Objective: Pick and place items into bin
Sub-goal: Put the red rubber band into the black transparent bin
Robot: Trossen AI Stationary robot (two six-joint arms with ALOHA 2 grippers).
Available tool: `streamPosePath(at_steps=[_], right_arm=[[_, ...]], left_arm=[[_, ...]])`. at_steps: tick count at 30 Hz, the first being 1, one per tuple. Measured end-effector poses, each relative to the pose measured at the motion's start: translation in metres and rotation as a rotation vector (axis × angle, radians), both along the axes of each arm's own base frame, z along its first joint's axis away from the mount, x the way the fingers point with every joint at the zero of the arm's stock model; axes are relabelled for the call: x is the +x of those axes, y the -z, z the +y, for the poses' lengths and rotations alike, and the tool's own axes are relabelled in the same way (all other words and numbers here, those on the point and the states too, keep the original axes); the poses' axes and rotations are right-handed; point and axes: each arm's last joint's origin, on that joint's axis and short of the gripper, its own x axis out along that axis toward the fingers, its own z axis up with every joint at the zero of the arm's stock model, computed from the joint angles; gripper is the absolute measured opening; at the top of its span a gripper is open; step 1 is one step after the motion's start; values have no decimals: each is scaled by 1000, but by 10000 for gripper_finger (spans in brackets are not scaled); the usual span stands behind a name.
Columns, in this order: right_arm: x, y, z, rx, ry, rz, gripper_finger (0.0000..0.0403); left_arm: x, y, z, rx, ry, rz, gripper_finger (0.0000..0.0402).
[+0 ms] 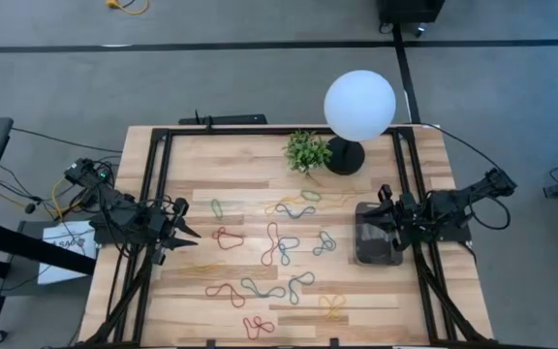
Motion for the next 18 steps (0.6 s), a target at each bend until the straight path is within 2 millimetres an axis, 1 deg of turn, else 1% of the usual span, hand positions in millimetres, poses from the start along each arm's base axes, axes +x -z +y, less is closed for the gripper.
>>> streamPosePath(at_steps=[3, 9, 13, 18], right_arm=[[0, 0, 0, 0, -1, 0, 48], [0, 0, 0, 0, 0, 0, 48], [0, 0, 0, 0, 0, 0, 48], [0, 0, 0, 0, 0, 0, 48]], left_arm=[[0, -1, 0, -16, -3, -6, 80], [0, -3, 0, -164, -3, 15, 80], [0, -3, 0, -154, -12, 11, 80], [1, -3, 2, -153, -71, 2, 80]])
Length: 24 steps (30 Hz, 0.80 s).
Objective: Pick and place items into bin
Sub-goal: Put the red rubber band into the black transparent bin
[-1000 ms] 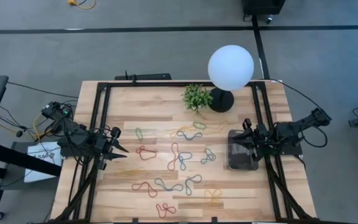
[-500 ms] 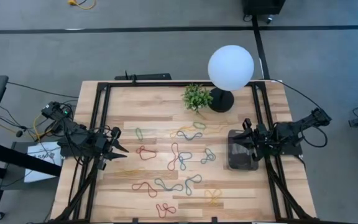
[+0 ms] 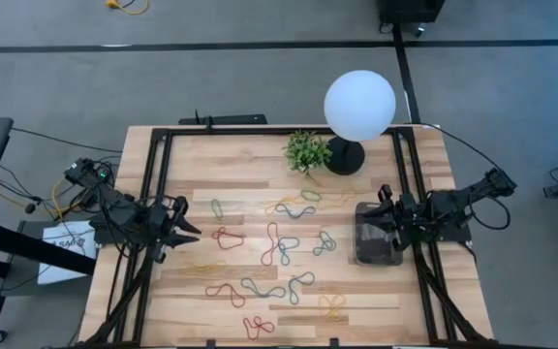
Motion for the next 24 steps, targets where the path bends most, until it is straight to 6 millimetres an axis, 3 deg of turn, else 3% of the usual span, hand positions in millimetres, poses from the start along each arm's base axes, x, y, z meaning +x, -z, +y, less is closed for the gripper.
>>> streamPosePath(at_steps=[5, 13, 20, 24], right_arm=[[0, 0, 0, 0, 0, 0, 48], [0, 0, 0, 0, 0, 0, 48], [0, 0, 0, -58, 10, -6, 48], [0, 0, 0, -133, 18, -16, 48]], left_arm=[[1, 3, 6, 65, -199, 53, 80], [9, 9, 12, 129, -325, 192, 80], [16, -21, 25, 179, -464, 258, 80], [18, -25, 32, 193, -537, 335, 80]])
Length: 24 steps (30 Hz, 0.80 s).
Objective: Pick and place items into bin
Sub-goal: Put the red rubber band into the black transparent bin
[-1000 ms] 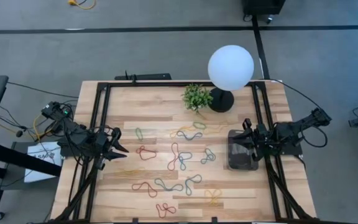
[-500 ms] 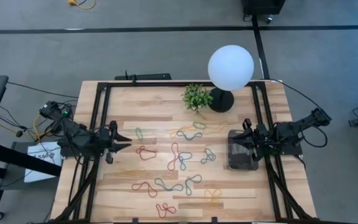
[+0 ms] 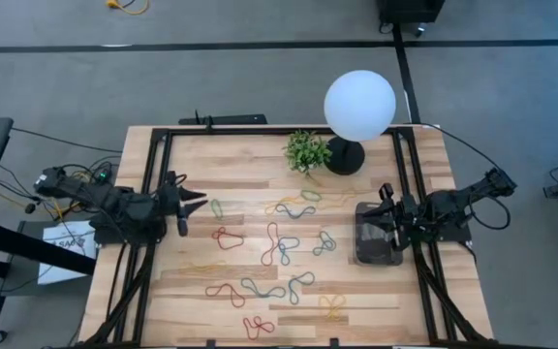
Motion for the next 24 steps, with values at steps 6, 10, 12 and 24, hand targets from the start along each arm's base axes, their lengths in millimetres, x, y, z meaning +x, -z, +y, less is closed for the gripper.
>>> streamPosePath(at_steps=[6, 10, 12, 24], right_arm=[[0, -3, 0, 18, -1, -21, 48], [-3, -17, -3, 20, 36, -48, 48], [-5, -31, -6, 32, 66, -44, 48], [48, -78, -3, -9, 215, 280, 48]], left_arm=[[2, 10, 4, -134, -28, 82, 80], [2, 14, 7, -150, -77, 113, 80], [3, 15, 7, -151, -77, 121, 80], [21, 27, 1, -272, -35, 223, 80]])
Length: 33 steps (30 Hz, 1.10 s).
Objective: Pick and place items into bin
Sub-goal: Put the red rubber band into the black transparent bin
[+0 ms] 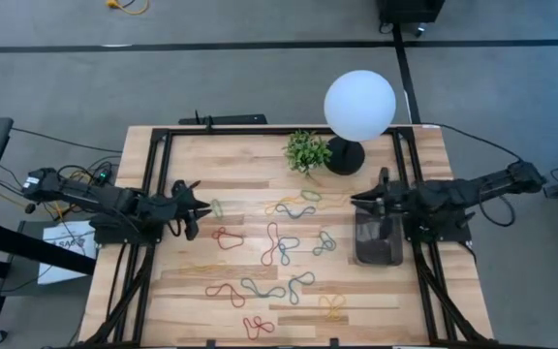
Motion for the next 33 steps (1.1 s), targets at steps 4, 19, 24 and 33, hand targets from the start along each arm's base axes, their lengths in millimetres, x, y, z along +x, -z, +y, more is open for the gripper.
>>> streamPosePath(at_steps=[4, 19, 24, 33], right_arm=[[36, -4, 2, -1, 12, 116, 48], [119, -6, -17, -1, 156, 285, 48], [128, -1, -24, 46, 203, 300, 48], [128, -2, -25, 65, 211, 293, 48]], left_arm=[[15, 6, -5, 0, 92, 36, 80], [49, 48, -17, -10, 277, 259, 80], [54, 57, -18, 20, 289, 302, 80], [60, 72, -18, 58, 258, 359, 77]])
